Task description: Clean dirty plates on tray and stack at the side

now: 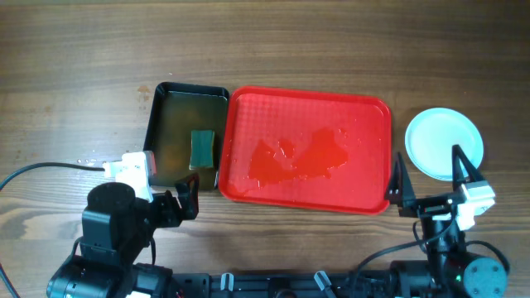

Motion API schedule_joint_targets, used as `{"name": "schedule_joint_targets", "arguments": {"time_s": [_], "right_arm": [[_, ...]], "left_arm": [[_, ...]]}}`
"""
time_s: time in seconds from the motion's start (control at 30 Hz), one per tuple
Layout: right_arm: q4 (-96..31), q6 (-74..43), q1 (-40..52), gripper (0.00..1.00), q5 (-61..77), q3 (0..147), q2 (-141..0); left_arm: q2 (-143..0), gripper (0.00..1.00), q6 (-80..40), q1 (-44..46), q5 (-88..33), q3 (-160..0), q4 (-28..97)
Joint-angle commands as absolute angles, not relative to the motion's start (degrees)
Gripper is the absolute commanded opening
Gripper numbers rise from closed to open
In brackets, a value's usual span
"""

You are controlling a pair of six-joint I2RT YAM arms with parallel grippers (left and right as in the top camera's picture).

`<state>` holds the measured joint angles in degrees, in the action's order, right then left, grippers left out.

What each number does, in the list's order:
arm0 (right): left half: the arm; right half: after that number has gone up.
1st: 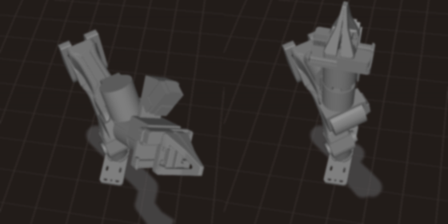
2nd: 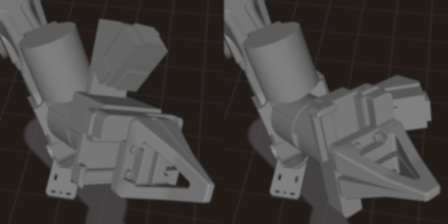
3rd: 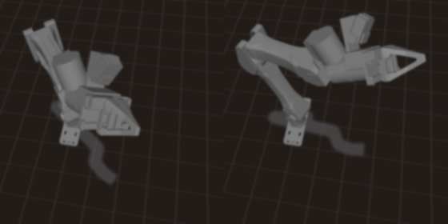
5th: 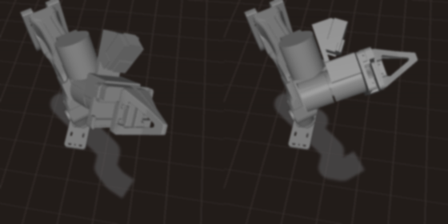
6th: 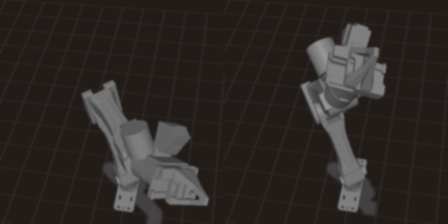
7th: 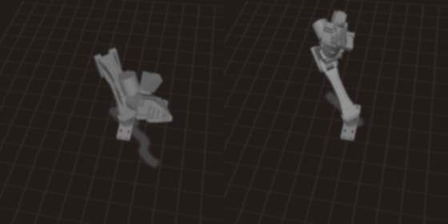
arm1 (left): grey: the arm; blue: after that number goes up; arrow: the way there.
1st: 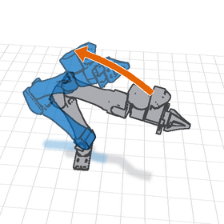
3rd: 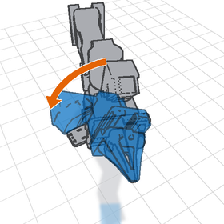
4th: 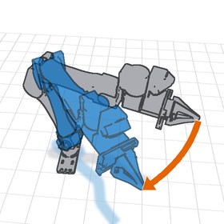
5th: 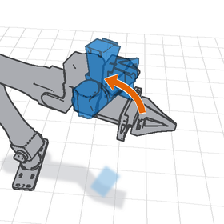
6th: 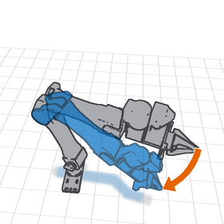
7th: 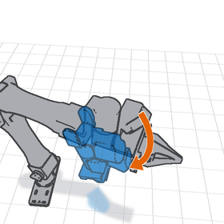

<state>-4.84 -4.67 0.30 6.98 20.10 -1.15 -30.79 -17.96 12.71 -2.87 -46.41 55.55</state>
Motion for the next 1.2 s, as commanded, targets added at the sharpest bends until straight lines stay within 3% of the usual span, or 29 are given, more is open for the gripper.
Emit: {"name": "schedule_joint_targets", "arguments": {"time_s": [0.0, 0.23, 0.5, 1.17], "right_arm": [[3.7, -4.4, 1.1, 1.00, 6.3, 12.6, -0.2], [16.3, -1.3, 1.2, 1.00, 5.8, 1.0, -0.2], [0.3, -2.5, 1.2, 1.00, 6.9, 0.3, -0.2], [0.4, -5.3, 1.2, 1.00, 6.8, 0.3, -0.3]], "left_arm": [[-30.5, 1.00, -18.5, 12.9, -2.5, -46.2, 55.4], [-30.5, 1.00, -18.5, 12.9, -2.5, -46.2, 55.4], [-30.5, 1.00, -18.5, 12.9, -2.5, -46.2, 55.4], [-30.5, 1.00, -18.5, 12.9, -2.5, -46.2, 55.4]]}}
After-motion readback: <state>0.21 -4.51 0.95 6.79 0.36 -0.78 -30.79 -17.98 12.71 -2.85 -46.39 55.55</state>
